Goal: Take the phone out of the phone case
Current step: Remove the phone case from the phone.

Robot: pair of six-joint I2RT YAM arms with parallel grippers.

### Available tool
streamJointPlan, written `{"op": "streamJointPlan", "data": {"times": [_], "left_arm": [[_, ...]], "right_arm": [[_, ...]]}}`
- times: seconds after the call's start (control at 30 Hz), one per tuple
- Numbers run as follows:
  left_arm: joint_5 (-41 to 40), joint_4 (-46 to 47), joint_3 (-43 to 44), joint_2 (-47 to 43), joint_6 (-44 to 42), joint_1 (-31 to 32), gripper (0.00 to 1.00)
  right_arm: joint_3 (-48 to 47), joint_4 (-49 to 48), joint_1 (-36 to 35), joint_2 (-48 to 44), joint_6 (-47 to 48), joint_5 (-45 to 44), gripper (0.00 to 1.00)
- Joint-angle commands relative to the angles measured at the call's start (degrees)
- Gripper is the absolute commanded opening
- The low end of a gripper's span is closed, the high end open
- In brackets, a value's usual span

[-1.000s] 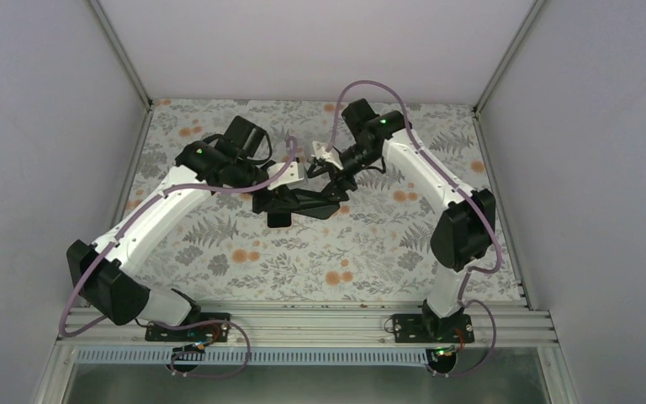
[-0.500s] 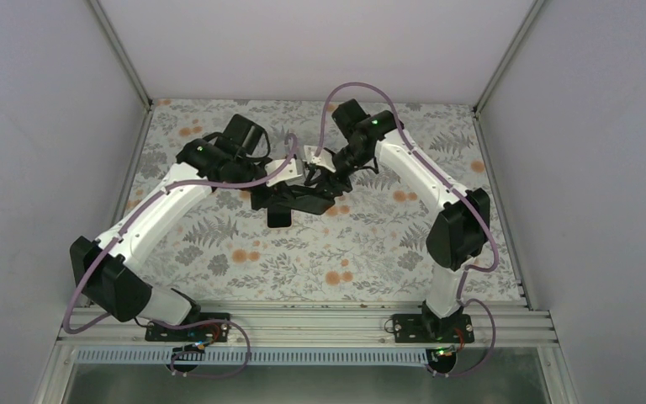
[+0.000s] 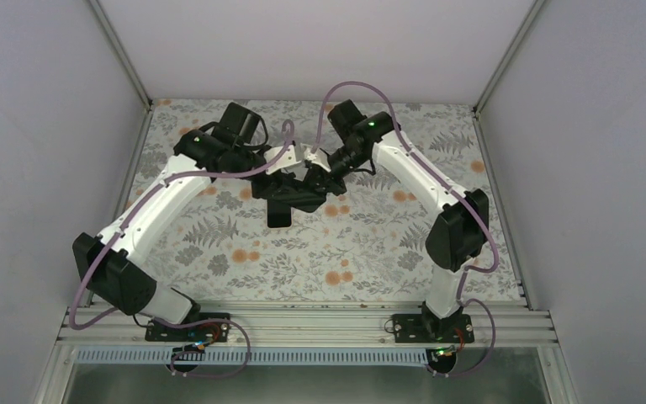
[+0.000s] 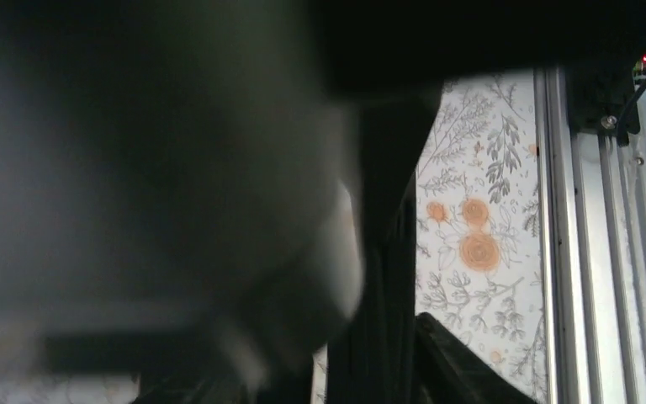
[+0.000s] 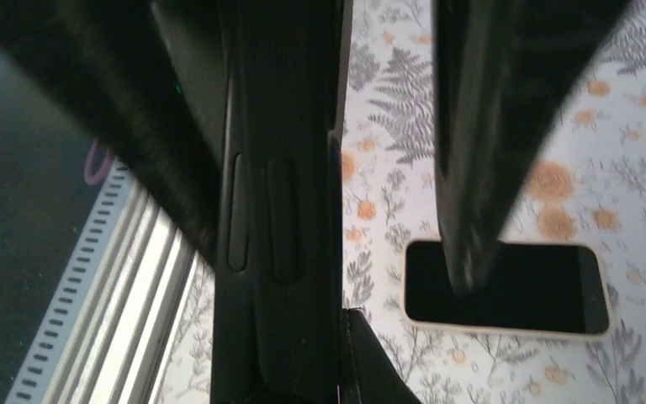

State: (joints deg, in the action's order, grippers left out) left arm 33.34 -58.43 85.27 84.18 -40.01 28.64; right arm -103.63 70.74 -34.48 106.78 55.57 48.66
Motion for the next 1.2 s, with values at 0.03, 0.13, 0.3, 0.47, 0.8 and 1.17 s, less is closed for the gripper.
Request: {"op": "streamJointPlan", "data": {"times": [0.03,0.13,0.3,0.47,0.8,1.17], "left_arm": [[-1.0,18.85,3.21,-1.72,2.04,-2.22,0.57],[-1.73,18.39,-0.66,-6.72,1.23,-5.19,0.76],[-7.32,16.87,-4.78,-14.52,-0.03,-7.52,0.91],[-12.84,23.86,-9.84,-21.31,0.98,-7.33,1.0],[-37.1,49.55,-20.23,-14.75,4.45,8.12,1.0],[-46.48,69.95,-19.06,-4.09,9.42,13.81,0.97]], "right_arm": [[-0.27,2.91,-2.73,-1.85,-0.94,18.57,0.03],[1.56,2.91,3.02,-1.5,0.12,19.59,0.03],[3.34,2.86,10.56,-0.07,1.45,20.21,0.03],[2.31,-5.05,14.73,1.72,-10.63,22.26,0.03],[4.18,-45.64,13.75,-4.28,-57.85,-10.54,0.03],[-3.14,-44.58,11.72,-1.93,-62.63,-17.74,0.03]]}}
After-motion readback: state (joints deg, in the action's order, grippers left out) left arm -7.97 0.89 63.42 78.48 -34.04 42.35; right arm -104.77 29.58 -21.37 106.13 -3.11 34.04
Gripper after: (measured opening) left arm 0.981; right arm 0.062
